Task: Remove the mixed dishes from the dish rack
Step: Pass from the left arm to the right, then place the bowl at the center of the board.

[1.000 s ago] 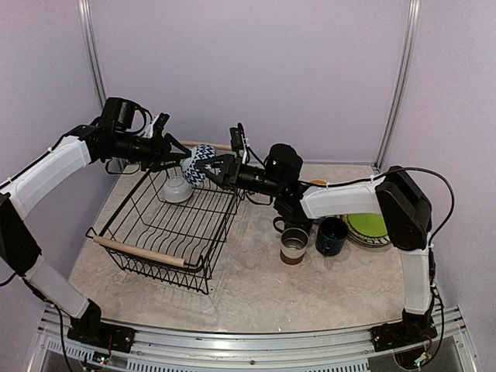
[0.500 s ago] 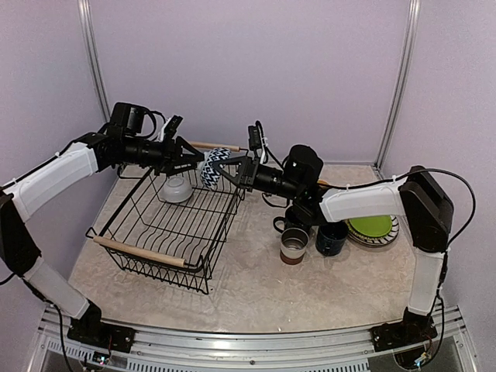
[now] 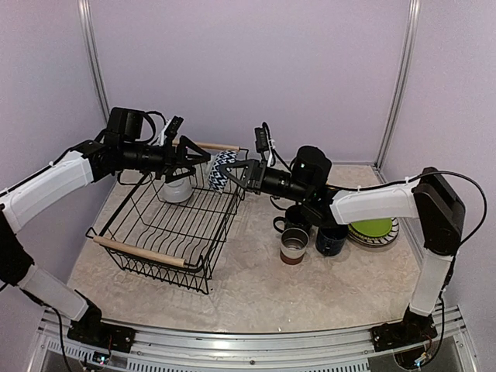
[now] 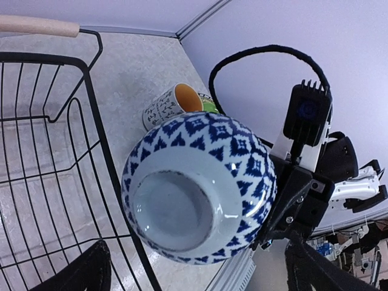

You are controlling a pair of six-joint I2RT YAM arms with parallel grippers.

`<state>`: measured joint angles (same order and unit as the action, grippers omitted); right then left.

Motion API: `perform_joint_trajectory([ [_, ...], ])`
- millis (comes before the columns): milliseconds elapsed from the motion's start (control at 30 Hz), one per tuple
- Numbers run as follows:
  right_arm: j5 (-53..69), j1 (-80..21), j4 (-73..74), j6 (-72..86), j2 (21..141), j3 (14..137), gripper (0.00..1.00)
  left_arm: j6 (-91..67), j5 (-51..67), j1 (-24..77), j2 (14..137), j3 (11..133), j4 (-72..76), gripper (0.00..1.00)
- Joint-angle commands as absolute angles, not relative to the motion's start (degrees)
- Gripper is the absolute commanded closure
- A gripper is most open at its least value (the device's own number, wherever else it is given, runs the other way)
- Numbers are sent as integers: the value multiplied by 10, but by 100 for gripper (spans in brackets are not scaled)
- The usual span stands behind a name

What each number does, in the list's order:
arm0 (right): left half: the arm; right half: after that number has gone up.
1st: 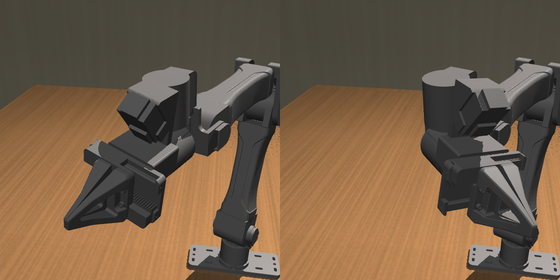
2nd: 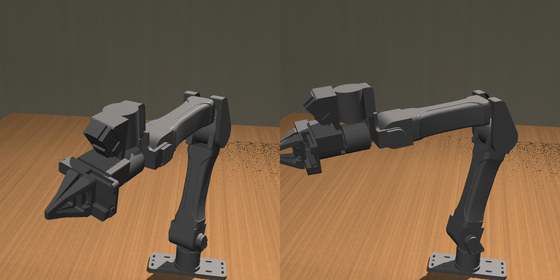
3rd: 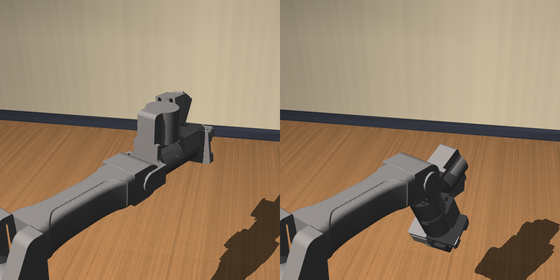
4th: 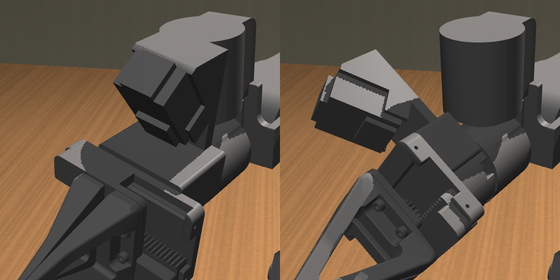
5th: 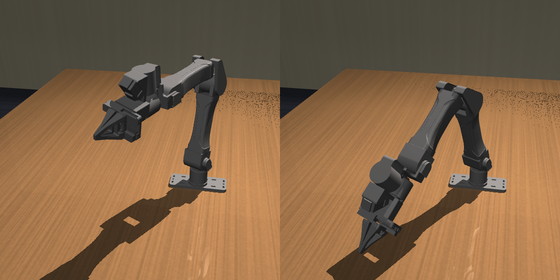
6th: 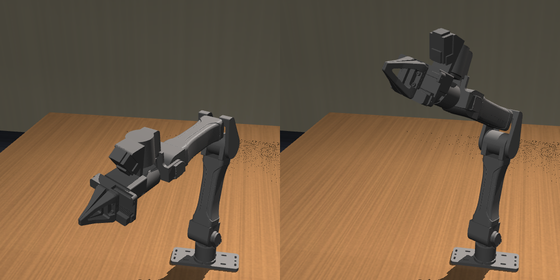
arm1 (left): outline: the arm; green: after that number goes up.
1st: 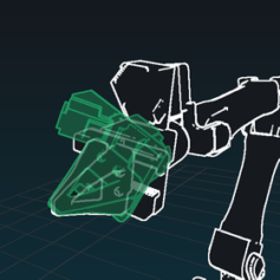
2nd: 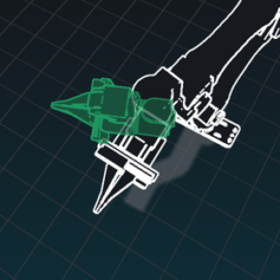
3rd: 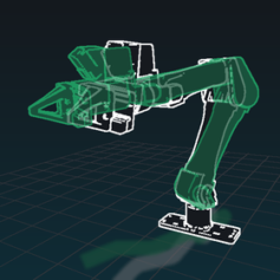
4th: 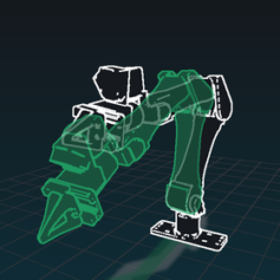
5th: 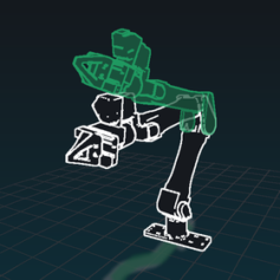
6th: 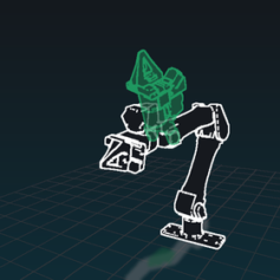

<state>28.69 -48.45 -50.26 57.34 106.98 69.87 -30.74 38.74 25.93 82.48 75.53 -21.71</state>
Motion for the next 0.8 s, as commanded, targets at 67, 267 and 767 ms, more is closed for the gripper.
perform_joint_trajectory([
  [67, 241, -481, -399, 487, 963, 663, 100, -296, 359, 265, 760, 733, -187, 1],
  [267, 149, -483, -147, 392, 863, 634, 100, -295, 365, 282, 758, 734, -189, 1],
  [767, -169, -547, 498, 537, 602, 572, 100, -268, 353, 290, 774, 757, -223, 1],
])
